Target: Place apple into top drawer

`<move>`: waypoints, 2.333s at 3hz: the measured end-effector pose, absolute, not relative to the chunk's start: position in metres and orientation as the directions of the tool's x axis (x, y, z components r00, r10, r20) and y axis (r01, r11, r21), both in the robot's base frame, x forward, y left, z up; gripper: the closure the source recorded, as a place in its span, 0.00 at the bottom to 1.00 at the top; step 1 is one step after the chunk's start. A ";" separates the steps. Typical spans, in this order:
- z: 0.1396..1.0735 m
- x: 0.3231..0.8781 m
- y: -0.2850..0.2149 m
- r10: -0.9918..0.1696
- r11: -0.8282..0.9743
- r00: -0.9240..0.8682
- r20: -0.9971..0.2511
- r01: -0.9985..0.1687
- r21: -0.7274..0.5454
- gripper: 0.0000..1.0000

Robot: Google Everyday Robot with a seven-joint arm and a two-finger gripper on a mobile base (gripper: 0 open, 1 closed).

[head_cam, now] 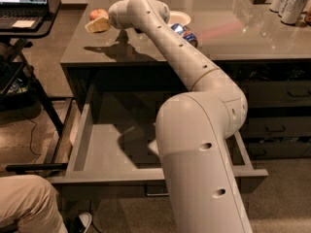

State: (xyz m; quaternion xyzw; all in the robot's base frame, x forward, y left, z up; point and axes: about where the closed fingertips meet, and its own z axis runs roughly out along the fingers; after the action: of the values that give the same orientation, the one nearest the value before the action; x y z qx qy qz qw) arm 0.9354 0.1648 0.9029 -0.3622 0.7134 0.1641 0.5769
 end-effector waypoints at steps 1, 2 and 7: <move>0.902 0.936 0.166 -0.325 0.684 -0.072 -0.943 -0.706 -0.182 0.00; 0.895 0.949 0.167 -0.265 0.709 -0.063 -0.962 -0.689 -0.149 0.00; 0.878 0.979 0.186 -0.176 0.714 -0.069 -0.982 -0.696 -0.079 0.00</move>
Offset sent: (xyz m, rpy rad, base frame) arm 0.0353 -0.0029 -0.0149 0.1669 -0.0461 -0.0612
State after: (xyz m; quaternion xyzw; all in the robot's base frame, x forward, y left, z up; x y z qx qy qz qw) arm 0.9787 0.1858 0.8784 -0.3119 0.6991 0.2142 0.6068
